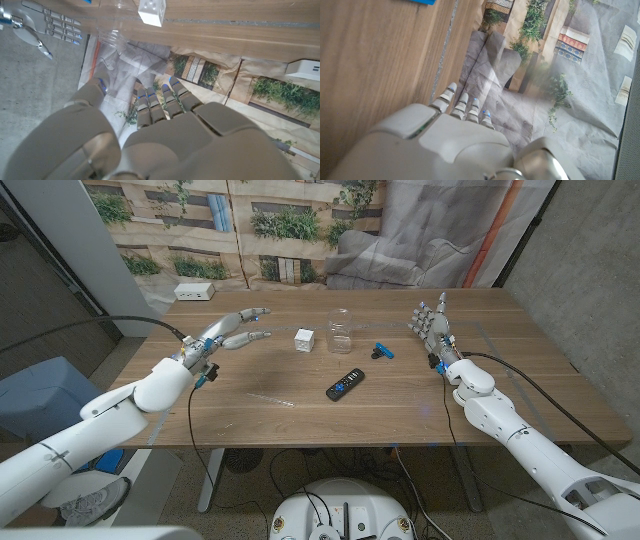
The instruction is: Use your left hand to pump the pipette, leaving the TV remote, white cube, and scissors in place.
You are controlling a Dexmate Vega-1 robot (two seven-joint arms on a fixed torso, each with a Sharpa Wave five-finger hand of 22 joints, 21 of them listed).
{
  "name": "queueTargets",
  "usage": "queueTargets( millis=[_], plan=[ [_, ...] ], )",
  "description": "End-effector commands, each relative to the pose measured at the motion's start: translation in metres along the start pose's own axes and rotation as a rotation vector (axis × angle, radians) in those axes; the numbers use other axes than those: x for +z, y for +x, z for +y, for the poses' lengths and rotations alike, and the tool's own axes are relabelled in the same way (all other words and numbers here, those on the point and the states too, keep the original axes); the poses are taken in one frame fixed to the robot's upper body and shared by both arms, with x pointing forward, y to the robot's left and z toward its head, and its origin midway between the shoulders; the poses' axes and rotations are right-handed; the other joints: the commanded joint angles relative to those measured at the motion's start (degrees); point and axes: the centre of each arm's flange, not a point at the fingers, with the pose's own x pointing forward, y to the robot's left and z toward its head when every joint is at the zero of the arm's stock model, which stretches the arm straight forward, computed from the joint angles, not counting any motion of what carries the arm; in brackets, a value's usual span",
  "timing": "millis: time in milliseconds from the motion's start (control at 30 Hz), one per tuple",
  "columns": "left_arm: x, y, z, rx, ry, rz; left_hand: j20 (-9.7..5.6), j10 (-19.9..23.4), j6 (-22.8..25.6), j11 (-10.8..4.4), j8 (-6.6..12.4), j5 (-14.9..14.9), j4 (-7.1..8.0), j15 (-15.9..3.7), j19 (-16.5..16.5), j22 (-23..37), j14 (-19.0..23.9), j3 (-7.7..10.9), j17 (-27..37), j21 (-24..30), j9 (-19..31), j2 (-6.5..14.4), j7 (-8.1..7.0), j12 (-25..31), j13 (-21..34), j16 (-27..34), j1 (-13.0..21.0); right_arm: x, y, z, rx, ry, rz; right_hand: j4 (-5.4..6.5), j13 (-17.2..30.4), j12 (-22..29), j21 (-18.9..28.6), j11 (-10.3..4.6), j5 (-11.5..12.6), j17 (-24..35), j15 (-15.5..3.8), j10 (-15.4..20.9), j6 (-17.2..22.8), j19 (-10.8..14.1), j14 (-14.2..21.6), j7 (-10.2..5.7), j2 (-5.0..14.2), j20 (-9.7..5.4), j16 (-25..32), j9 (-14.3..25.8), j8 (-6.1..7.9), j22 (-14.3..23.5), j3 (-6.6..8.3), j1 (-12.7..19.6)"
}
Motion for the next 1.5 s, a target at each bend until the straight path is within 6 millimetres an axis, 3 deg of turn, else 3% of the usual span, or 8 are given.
queueTargets(
  millis=[33, 367, 467, 833, 1500],
  plan=[
    [0.023, -0.012, -0.001, -0.031, 0.215, -0.119, -0.95, 0.0, 0.9, -0.26, 0.25, 0.1, 0.12, -4.69, 0.1, 0.2, 0.3, -0.6, 0.2, 0.1, 0.1, -0.7, -0.78, -0.3, 0.3, 0.0, 1.3, 0.0, 0.0, 0.0, 0.0, 0.0, 0.0, 0.03, 0.3, 0.2, 0.2, -0.29, 0.3, 0.2, -4.36, -0.1, 0.2, 0.3, -0.6, -0.56, 3.32, 0.07, 0.3, 0.2, 0.39, 0.3, -0.38, 0.0],
    [0.035, -0.022, 0.0, -0.118, 0.335, -0.111, -1.49, 1.2, 1.5, -1.16, 0.07, 0.1, 0.3, -5.96, 0.9, 0.4, 2.6, -1.52, 0.3, 0.3, 0.1, -1.9, -1.47, -0.3, 0.3, 0.4, 3.4, 0.0, 0.0, 0.0, 0.0, 0.0, 0.0, 0.02, 0.3, 0.2, 0.2, -0.34, 0.3, 0.2, -4.44, 0.1, 0.2, 0.3, -0.6, -0.51, 3.31, 0.13, 0.3, 0.2, 0.37, 0.3, -0.38, 0.0],
    [0.034, -0.024, -0.002, -0.169, 0.368, -0.083, -1.27, 2.3, 1.0, -1.84, -0.28, 0.1, 0.4, -5.86, 0.6, 0.4, 2.5, -1.93, 0.3, 0.2, 0.1, -2.3, -1.9, 0.0, 0.3, 0.1, 4.2, 0.0, 0.0, 0.0, 0.0, 0.0, 0.0, 0.02, 0.3, 0.2, 0.2, -0.34, 0.3, 0.2, -4.48, 0.0, 0.1, 0.3, -0.6, -0.5, 3.3, 0.12, 0.3, 0.2, 0.37, 0.3, -0.38, 0.0],
    [0.038, -0.027, -0.014, -0.328, 0.422, -0.047, -0.83, 2.3, 0.5, -1.93, -0.81, 0.1, 0.62, -4.72, -0.7, 0.5, 0.7, -2.88, 0.3, -0.2, 0.1, -2.8, -1.97, -0.6, 0.3, -0.6, 5.8, 0.0, 0.0, 0.0, 0.0, 0.0, 0.0, 0.03, 0.3, 0.1, 0.2, -0.25, 0.3, 0.2, -4.51, -0.1, 0.1, 0.3, -0.6, -0.56, 3.3, 0.12, 0.3, 0.2, 0.37, 0.3, -0.38, 0.0],
    [0.063, -0.037, -0.032, -0.401, 0.582, -0.025, -0.52, 5.5, 3.5, -3.27, -0.1, 0.3, 0.55, -4.23, -1.5, 0.4, -0.2, -4.7, 0.3, -0.2, 0.1, -4.8, -3.0, -0.1, 0.3, -0.5, 8.9, 0.0, 0.0, 0.0, 0.0, 0.0, 0.0, 0.03, 0.3, 0.2, 0.2, -0.34, 0.3, 0.2, -4.53, 0.0, 0.1, 0.3, -0.6, -0.53, 3.32, 0.12, 0.4, 0.2, 0.36, 0.3, -0.37, 0.0]
  ],
)
